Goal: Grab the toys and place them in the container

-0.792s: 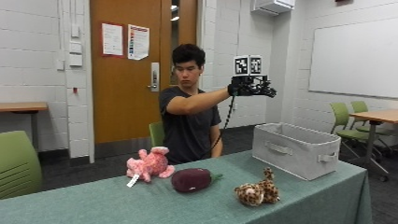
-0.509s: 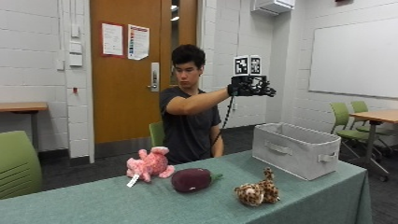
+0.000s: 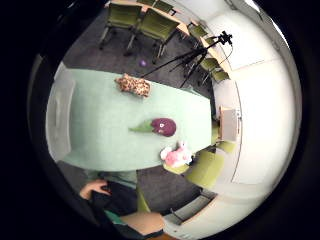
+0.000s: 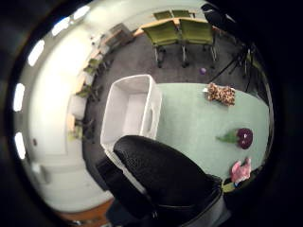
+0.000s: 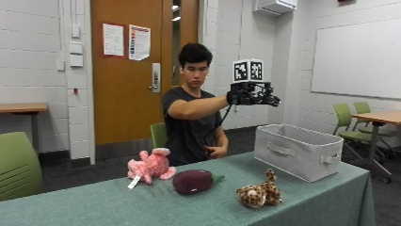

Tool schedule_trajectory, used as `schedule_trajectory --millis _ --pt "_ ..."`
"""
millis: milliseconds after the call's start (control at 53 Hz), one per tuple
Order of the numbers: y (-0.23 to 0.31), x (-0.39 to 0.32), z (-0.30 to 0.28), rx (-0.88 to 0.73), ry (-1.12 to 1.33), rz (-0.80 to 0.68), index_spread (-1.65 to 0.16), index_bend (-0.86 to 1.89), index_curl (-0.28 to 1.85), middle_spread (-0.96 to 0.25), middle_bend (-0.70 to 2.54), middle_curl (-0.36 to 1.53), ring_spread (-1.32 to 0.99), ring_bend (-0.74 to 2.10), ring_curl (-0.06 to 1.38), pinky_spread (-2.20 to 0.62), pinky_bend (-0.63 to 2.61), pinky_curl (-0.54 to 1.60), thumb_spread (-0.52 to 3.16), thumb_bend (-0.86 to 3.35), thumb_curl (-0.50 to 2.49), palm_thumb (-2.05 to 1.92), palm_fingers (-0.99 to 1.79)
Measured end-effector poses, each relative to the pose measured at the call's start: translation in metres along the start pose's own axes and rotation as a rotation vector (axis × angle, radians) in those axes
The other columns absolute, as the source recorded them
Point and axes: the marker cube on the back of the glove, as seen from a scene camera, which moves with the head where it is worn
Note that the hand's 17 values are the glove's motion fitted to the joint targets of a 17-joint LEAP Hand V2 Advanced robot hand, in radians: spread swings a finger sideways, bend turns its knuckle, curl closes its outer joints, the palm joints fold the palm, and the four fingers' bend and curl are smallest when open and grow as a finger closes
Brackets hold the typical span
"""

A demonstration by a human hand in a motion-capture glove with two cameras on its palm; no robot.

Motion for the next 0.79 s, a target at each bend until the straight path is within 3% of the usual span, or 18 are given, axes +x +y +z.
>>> schedule_trajectory --millis 396,622,792 --pt "-0.102 0.084 0.155 -0.079 -0.005 0.041 -0.27 0.2 0.34 -0.11 0.33 0.33 -0.26 0.2 0.22 -0.05 0.46 0.31 0.92 -0.14 0.05 -0.21 0.08" --pt "-0.11 0.104 0.251 -0.224 -0.056 0.084 -0.29 0.23 0.39 -0.14 0.17 0.31 -0.29 0.21 0.25 -0.04 0.49 0.33 0.86 -0.14 0.07 -0.22 0.04" --pt "-0.109 0.112 0.285 -0.278 -0.009 0.095 -0.29 0.23 0.41 -0.13 0.11 0.27 -0.29 0.2 0.26 -0.04 0.62 0.37 0.83 -0.15 0.07 -0.22 -0.03"
